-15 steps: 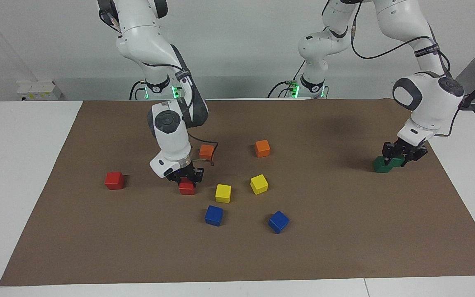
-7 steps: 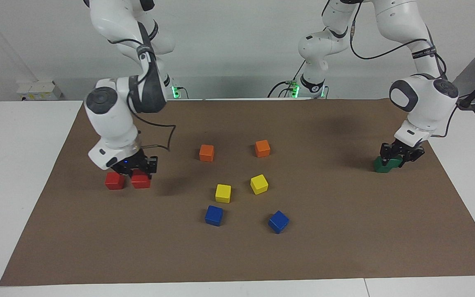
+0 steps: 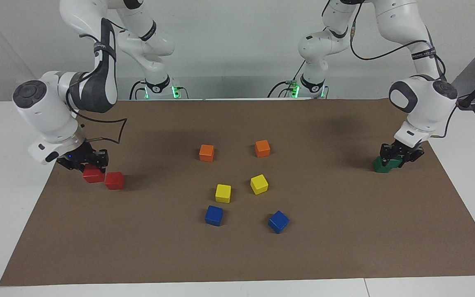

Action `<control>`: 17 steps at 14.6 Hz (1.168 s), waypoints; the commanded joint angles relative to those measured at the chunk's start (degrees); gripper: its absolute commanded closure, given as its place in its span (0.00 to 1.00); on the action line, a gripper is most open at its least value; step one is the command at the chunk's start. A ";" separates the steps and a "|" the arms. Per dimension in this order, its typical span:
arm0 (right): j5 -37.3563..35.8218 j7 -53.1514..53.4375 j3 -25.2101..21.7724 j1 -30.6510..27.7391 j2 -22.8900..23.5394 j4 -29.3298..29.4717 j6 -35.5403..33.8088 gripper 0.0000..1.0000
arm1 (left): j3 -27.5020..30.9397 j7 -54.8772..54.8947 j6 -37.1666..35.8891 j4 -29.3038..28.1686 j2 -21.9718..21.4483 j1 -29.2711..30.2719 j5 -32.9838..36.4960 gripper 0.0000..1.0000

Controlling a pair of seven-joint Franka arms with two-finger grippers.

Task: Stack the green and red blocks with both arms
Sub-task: 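Stack the green cube on green with the left gripper while the right gripper carries red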

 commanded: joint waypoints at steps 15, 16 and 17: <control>1.27 2.07 0.87 -0.33 -4.48 -12.78 10.46 1.00 | 0.08 0.88 -5.77 7.40 2.01 -0.61 -1.02 0.00; 1.27 2.07 0.87 -0.24 -4.31 -12.95 11.42 1.00 | 0.17 0.70 -9.55 10.91 2.28 -0.96 -1.02 0.00; 1.27 2.07 0.87 -0.24 -4.31 -13.82 12.65 1.00 | 0.17 0.53 -13.07 14.25 2.28 -1.22 -1.02 0.00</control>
